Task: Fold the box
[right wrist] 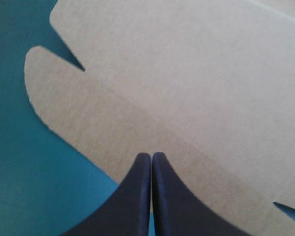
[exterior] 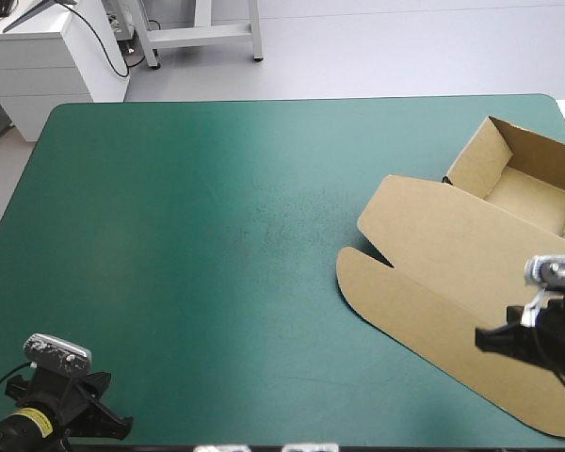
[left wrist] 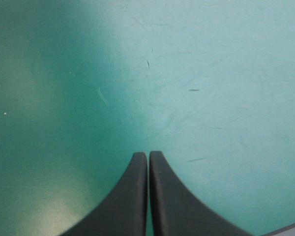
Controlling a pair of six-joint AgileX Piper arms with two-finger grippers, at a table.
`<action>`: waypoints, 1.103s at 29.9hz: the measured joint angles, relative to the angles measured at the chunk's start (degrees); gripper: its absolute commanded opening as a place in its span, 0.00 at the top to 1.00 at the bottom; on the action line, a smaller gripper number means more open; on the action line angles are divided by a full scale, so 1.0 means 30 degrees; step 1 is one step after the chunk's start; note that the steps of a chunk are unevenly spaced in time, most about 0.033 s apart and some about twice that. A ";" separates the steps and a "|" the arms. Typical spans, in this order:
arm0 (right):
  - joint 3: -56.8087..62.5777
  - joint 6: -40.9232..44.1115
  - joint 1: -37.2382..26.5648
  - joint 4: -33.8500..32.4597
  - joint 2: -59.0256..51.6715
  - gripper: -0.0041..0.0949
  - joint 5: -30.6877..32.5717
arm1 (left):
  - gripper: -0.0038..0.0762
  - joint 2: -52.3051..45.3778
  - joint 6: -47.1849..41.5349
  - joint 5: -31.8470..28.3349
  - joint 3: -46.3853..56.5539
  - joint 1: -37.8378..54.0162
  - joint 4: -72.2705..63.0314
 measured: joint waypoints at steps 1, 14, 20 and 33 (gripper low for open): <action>0.0588 -0.0020 0.0295 0.0000 -0.0801 0.97 0.0024 | 0.96 0.0000 0.0000 0.0029 0.0000 0.0000 0.0000; 0.6930 -0.0460 0.0879 -0.0155 -0.7376 0.97 -0.0405 | 0.96 0.0000 -0.0067 0.0029 0.0000 0.0000 0.0000; 0.7921 -0.0984 0.0879 0.0076 -0.8621 0.97 -0.0834 | 0.96 0.0000 -0.0067 0.0029 0.0000 0.0000 0.0000; 0.7941 -0.1043 0.0879 0.0173 -0.8686 0.97 -0.1365 | 0.96 0.0000 -0.0067 0.0029 0.0000 0.0000 0.0000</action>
